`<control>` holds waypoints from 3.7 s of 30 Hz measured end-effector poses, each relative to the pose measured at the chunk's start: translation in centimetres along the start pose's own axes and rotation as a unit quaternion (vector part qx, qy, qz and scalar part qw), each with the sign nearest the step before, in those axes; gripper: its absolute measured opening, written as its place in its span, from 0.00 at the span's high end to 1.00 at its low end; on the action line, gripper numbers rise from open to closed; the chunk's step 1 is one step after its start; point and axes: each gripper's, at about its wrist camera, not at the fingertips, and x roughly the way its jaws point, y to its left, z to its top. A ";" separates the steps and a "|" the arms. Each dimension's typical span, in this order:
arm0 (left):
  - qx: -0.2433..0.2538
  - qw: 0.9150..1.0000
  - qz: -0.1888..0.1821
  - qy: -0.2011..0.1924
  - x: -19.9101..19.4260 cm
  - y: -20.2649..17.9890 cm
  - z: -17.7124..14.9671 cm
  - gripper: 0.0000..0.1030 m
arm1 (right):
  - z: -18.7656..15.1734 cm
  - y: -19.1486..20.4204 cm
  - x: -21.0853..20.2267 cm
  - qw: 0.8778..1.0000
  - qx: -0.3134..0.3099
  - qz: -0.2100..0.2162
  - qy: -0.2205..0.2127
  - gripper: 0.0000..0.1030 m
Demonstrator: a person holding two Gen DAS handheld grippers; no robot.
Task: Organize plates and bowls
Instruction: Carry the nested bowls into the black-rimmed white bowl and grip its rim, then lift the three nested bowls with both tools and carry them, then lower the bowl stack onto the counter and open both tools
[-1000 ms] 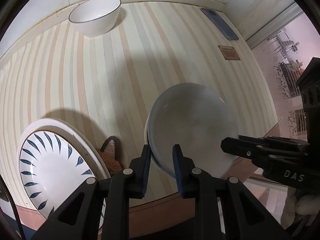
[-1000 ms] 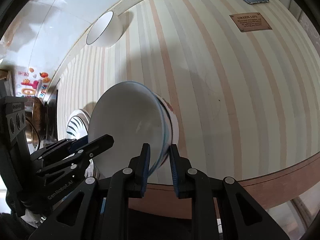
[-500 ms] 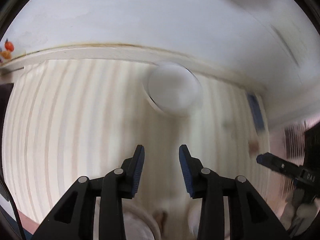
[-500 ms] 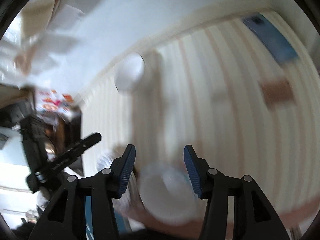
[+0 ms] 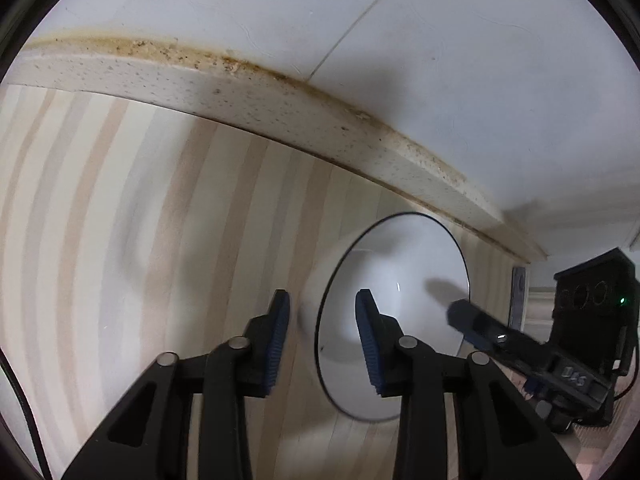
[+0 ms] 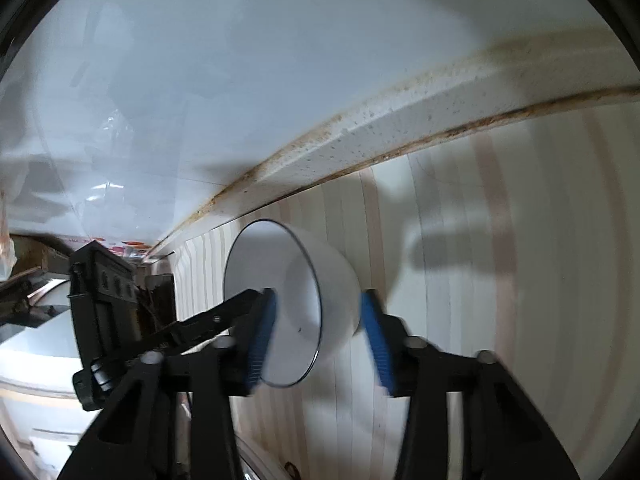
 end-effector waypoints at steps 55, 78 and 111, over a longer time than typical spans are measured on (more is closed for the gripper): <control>0.192 0.980 0.026 0.056 -8.2 -10.8 -25.6 0.76 | -26.7 -1.9 -17.8 0.995 0.030 -0.065 -0.068 0.82; 0.222 0.969 0.092 0.061 -5.3 -10.4 -27.2 0.76 | -28.9 -2.9 -14.5 0.993 0.022 -0.111 -0.046 0.82; 0.285 0.953 0.090 -0.049 -16.9 -11.8 -29.4 0.18 | -34.5 6.2 -20.8 0.964 -0.041 -0.234 -0.116 0.10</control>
